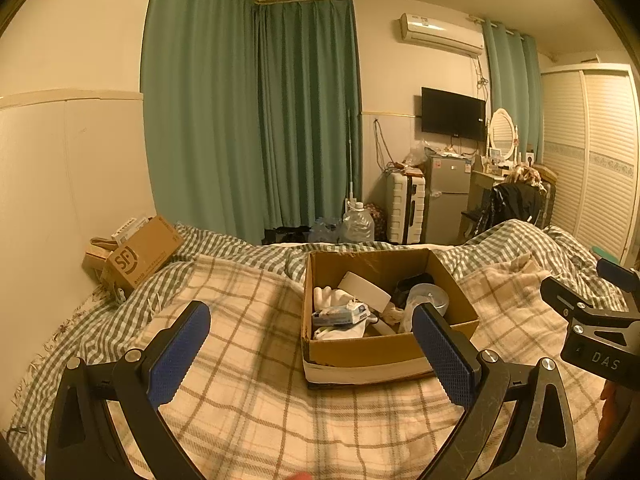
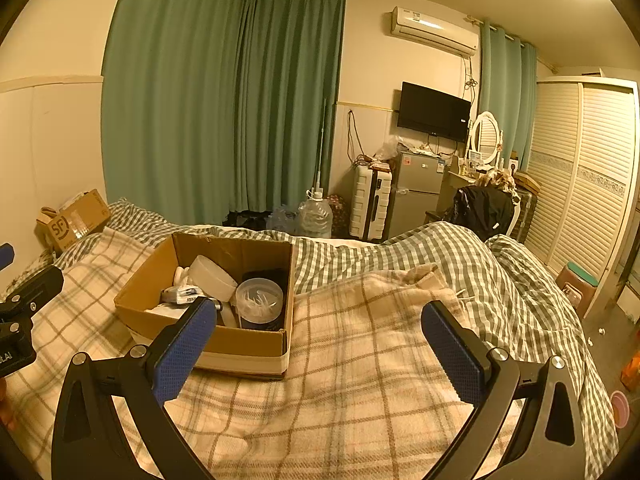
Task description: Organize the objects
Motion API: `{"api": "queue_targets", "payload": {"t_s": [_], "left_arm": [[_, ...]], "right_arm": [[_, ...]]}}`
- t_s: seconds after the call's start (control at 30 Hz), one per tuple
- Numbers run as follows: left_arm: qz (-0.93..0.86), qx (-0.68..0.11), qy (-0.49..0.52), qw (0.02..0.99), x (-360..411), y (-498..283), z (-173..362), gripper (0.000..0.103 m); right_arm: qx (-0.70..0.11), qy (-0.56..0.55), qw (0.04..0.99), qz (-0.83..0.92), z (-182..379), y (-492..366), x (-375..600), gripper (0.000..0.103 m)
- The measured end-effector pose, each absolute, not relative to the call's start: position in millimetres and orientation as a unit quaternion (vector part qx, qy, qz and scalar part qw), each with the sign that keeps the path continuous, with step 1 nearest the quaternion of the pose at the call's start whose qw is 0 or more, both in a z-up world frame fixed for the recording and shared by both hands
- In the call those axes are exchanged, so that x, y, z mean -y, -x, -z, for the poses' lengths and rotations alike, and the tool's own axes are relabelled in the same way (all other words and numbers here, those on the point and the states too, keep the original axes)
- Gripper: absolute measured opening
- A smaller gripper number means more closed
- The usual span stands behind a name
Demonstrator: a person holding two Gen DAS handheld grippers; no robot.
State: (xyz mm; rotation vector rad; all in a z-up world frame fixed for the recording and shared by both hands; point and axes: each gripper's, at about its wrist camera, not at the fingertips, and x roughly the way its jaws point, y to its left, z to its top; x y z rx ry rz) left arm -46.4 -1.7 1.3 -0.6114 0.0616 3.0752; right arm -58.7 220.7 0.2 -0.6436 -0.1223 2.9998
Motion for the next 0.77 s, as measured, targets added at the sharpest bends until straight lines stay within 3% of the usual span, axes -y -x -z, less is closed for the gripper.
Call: {"api": "queue_targets", "payload": {"t_s": [0.77], "left_arm": [[-0.980, -0.021, 0.196, 0.005, 1.4, 47.3, -1.9, 0.103]], "right_arm": [[0.039, 0.211, 0.037, -0.976, 1.8, 59.0, -219.9, 0.103]]}}
